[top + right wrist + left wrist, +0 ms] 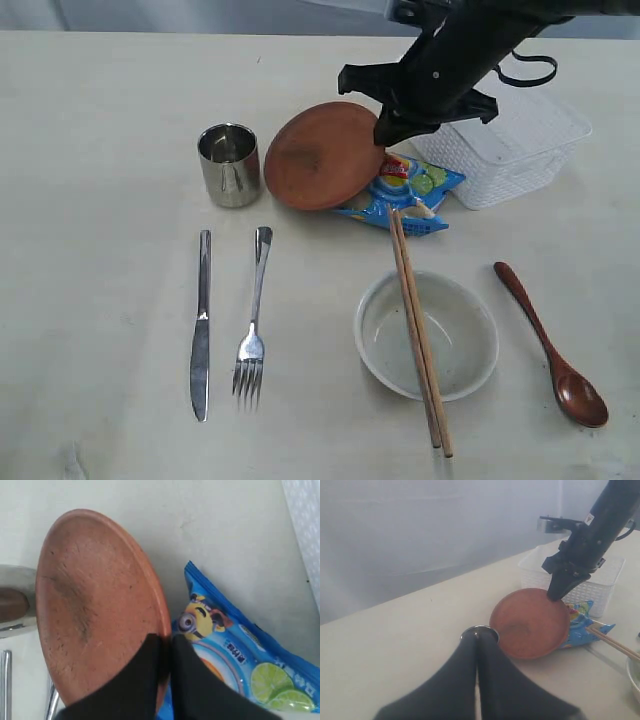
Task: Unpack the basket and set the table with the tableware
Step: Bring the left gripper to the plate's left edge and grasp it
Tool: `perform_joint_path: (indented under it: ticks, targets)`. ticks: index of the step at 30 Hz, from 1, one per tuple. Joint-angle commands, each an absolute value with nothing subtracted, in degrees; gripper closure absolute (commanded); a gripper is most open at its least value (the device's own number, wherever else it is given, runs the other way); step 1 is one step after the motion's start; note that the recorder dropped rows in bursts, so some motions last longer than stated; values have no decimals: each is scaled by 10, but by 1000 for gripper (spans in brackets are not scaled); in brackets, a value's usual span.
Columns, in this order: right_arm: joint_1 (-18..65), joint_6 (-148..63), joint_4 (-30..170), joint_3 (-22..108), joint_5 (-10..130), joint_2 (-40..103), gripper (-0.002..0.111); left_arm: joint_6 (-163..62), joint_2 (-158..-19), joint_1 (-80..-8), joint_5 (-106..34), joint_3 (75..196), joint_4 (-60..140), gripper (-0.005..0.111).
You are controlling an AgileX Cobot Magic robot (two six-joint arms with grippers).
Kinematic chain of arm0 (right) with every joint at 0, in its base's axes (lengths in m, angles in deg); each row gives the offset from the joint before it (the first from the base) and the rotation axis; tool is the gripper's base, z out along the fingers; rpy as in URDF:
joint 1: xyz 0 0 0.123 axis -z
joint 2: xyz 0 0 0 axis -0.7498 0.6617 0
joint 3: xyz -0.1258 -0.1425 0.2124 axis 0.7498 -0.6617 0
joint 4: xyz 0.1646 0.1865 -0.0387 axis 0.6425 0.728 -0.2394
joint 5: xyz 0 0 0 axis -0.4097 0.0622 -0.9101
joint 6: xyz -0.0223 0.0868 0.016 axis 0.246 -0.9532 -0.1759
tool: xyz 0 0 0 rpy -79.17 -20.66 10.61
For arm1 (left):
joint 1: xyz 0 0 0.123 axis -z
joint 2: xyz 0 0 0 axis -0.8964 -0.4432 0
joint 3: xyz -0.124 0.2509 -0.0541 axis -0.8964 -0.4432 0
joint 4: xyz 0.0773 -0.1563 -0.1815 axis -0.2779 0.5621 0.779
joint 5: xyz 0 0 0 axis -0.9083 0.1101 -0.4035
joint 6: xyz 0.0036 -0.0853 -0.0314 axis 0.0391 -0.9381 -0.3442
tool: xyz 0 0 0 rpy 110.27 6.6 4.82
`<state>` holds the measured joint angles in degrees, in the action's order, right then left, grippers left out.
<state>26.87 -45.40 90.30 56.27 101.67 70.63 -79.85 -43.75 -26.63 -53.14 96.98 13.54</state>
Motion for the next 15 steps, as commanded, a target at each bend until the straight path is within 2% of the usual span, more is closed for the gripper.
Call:
perform_joint_path:
  ticks: [1,4,5,6,9,11,15]
  targets:
    - [280,-455,905,562,1014,688,109,-801,-439,-264,-522,967,139,107]
    - [288,-443,904,562,1020,665,109,-860,-473,-264,-520,967,139,106]
    - [290,-438,904,562,1028,657,109,-891,-501,-264,-510,967,139,102]
    - [291,-434,904,562,1030,653,109,-907,-526,-264,-494,967,139,96]
    - [291,-434,904,562,1032,636,109,-1005,-644,-264,-412,969,139,68]
    - [291,-434,904,563,1029,628,109,-1056,-702,-264,-409,982,139,64]
    - [291,-434,904,563,1029,615,109,-1086,-793,-264,-403,1022,139,64]
